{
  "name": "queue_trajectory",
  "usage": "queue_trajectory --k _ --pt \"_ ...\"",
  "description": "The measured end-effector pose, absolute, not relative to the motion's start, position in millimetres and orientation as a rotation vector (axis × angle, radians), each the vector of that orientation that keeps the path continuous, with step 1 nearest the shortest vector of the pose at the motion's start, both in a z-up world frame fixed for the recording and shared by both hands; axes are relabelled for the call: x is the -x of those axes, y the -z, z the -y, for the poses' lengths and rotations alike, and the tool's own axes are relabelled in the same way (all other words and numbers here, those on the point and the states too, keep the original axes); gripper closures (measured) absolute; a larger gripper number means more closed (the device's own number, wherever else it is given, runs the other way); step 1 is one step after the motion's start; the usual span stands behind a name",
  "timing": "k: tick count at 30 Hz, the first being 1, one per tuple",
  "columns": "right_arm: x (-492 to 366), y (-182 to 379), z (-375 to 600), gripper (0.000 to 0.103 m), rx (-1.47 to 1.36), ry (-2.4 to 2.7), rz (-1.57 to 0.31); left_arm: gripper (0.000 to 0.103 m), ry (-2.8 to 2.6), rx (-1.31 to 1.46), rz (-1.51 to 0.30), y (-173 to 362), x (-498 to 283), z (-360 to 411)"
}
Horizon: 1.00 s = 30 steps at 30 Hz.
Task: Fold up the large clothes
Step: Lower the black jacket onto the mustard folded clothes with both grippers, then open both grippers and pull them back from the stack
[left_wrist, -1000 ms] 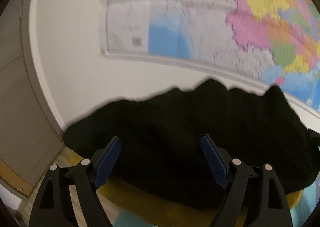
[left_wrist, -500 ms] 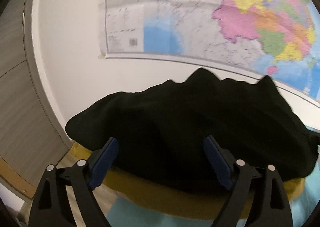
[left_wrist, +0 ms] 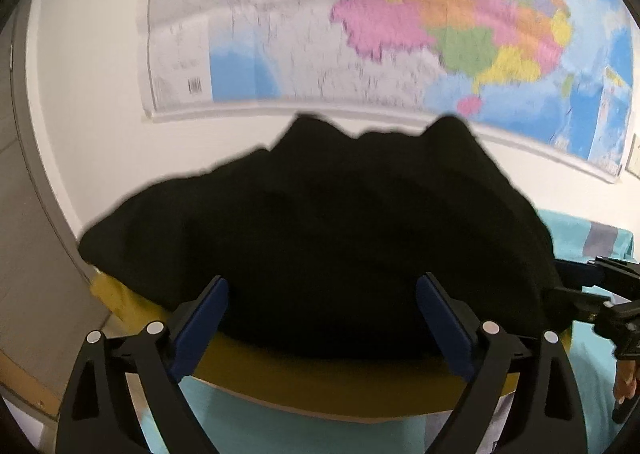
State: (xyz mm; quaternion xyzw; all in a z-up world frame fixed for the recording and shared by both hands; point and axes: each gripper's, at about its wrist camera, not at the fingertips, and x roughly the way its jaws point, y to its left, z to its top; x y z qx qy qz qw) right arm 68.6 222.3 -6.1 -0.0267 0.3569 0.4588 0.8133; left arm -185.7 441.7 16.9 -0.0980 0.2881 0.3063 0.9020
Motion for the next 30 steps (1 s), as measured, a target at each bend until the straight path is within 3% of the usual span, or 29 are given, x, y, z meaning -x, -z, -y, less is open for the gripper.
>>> queue_trajectory --k 5,9,20,30 --pt "-60.2 4.1 -221.3 0.047 0.059 -0.964 -0.736 0.012 -0.644 0.233 -0.604 -12.5 185.4 -440.1" --pt "-48.8 -0.9 -215.4 0.036 0.052 -0.961 -0.697 0.011 -0.656 0.195 -0.565 -19.4 194.8 -420.8" --pt "-6.2 -1.1 -197.2 0.027 0.116 -0.942 -0.607 0.007 -0.698 0.208 -0.542 -14.5 220.6 -369.8" --pt "29.7 3.8 -188.1 0.010 0.175 -0.940 -0.556 0.007 -0.744 0.228 -0.525 -17.1 242.6 -338.4"
